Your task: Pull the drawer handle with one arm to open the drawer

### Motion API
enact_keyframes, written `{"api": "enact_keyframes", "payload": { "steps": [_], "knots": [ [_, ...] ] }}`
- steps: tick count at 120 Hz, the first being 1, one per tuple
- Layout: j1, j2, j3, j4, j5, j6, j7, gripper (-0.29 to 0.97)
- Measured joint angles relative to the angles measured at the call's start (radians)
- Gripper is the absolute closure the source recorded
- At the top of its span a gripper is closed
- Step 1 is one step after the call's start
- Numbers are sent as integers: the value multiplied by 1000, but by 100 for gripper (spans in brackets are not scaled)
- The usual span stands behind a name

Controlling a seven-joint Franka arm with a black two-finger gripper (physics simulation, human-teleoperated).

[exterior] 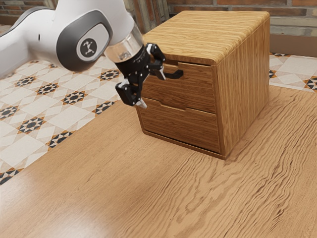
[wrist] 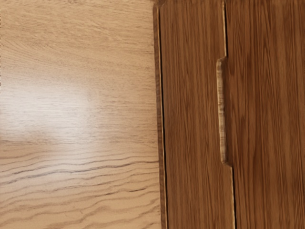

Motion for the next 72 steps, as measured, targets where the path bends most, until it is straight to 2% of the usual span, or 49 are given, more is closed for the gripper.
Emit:
{"api": "enact_keyframes", "payload": {
  "steps": [38,46,61,72],
  "knots": [
    [81,65,-5,70,3,16,2,0],
    [83,82,-6,75,3,30,4,0],
    [71,163,-9,186,15,52,9,0],
    [65,177,-10,197,21,62,12,0]
  ]
}}
